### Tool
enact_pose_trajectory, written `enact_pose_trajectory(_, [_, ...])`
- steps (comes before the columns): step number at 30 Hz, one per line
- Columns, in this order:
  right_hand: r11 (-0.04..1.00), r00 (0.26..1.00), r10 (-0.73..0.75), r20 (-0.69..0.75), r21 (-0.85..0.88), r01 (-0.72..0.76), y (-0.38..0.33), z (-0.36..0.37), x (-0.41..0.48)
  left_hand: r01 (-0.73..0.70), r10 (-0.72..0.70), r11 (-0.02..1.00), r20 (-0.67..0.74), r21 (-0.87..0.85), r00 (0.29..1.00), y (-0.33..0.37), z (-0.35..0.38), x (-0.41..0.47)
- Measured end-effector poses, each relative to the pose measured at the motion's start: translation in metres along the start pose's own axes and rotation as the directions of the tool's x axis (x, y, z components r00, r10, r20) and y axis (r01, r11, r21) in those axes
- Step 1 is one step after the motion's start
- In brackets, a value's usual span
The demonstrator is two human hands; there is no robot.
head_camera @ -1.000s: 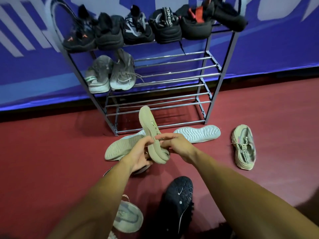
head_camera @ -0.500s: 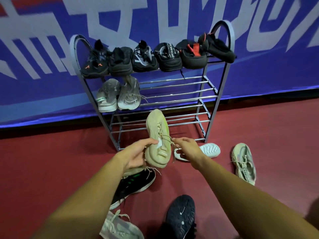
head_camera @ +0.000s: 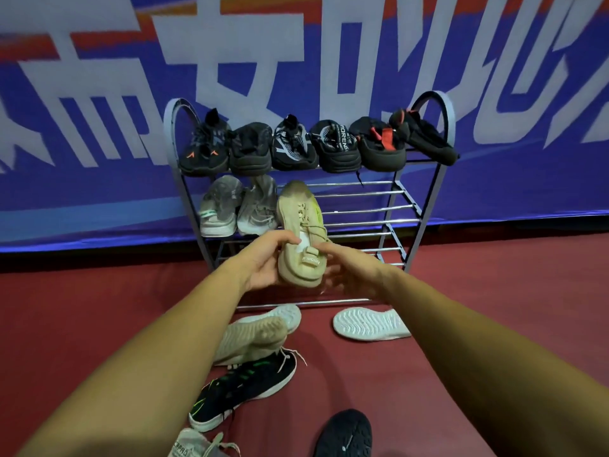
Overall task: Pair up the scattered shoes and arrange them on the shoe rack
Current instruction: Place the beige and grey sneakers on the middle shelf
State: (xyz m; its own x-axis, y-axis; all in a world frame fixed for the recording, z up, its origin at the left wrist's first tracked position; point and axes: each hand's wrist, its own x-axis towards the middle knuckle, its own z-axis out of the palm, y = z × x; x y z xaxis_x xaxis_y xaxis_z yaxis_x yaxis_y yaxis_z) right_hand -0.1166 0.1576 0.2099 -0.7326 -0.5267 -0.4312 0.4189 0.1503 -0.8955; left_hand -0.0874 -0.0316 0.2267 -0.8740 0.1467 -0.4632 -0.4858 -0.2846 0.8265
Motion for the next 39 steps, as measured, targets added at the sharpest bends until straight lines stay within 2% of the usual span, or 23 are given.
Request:
enact_pose_trajectory(2, [0.999, 0.999, 0.026, 0.040, 0.018, -0.026, -0.006, -0.006, 0.003, -0.032, 0.032, 0.999, 0.003, -0.024, 0.999, 0.003, 0.001, 0.007])
enact_pose_trajectory(5, [0.999, 0.997, 0.015, 0.072, 0.044, -0.018, -0.011, -0.013, 0.012, -0.031, 0.032, 0.999, -0.024, 0.029, 0.999, 0.006, 0.002, 0.016])
enact_pose_trajectory(9, [0.985, 1.000, -0.014, -0.004, 0.170, 0.014, -0.008, -0.011, 0.030, -0.033, 0.052, 0.990, -0.141, 0.136, 0.989, 0.008, -0.007, 0.029])
enact_pose_trajectory(13, [0.976, 0.996, -0.050, -0.075, 0.208, 0.064, -0.009, -0.004, 0.047, -0.086, 0.115, 0.986, -0.209, 0.145, 0.971, 0.007, -0.018, 0.041])
enact_pose_trajectory(18, [0.955, 0.968, -0.172, -0.184, 0.209, 0.210, -0.020, -0.004, 0.067, -0.055, 0.096, 0.979, -0.206, 0.196, 0.974, 0.004, -0.023, 0.052])
enact_pose_trajectory(20, [0.953, 0.964, -0.186, -0.189, 0.203, 0.223, -0.021, -0.004, 0.077, -0.036, 0.070, 0.988, -0.231, 0.149, 0.970, 0.005, -0.021, 0.060])
enact_pose_trajectory(23, [0.935, 0.956, -0.197, -0.217, 0.251, 0.250, -0.017, -0.001, 0.092, -0.023, 0.011, 0.999, -0.270, -0.040, 0.963, 0.005, -0.018, 0.073])
enact_pose_trajectory(31, [0.846, 0.935, -0.196, -0.294, 0.432, 0.313, -0.012, 0.005, 0.115, -0.028, -0.085, 0.936, -0.301, -0.351, 0.950, 0.003, -0.019, 0.105])
enact_pose_trajectory(34, [0.835, 0.924, -0.225, -0.311, 0.428, 0.347, -0.013, -0.001, 0.119, -0.054, -0.078, 0.906, -0.289, -0.421, 0.954, 0.002, -0.018, 0.114])
enact_pose_trajectory(39, [0.877, 0.909, -0.209, -0.361, 0.341, 0.338, -0.011, -0.004, 0.123, -0.066, -0.075, 0.895, -0.294, -0.441, 0.953, -0.001, -0.015, 0.124])
